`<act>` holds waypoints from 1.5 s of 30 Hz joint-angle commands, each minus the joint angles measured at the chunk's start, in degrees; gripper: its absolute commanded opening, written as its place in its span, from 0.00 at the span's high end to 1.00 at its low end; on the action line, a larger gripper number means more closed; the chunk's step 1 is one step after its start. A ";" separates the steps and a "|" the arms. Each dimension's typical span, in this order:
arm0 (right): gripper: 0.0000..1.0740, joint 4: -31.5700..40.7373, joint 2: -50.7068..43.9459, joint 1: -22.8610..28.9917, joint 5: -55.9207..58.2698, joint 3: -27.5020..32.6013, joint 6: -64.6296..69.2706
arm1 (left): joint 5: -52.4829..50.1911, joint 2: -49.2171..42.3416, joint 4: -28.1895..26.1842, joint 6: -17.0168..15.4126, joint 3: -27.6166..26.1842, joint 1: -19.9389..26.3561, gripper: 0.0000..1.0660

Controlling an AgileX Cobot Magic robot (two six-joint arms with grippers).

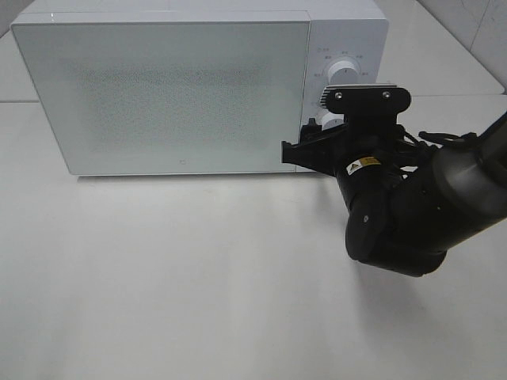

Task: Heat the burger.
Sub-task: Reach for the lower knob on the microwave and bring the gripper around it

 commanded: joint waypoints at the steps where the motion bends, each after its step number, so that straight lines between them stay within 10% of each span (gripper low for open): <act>1: 0.29 -0.74 0.06 -0.86 -7.62 -0.57 0.97 | 0.06 -1.09 -0.34 -0.40 0.23 0.00 0.06; 45: 0.29 -5.84 4.53 -3.50 -4.41 -4.58 3.21 | 0.06 -1.09 -0.34 -0.40 0.23 0.00 0.06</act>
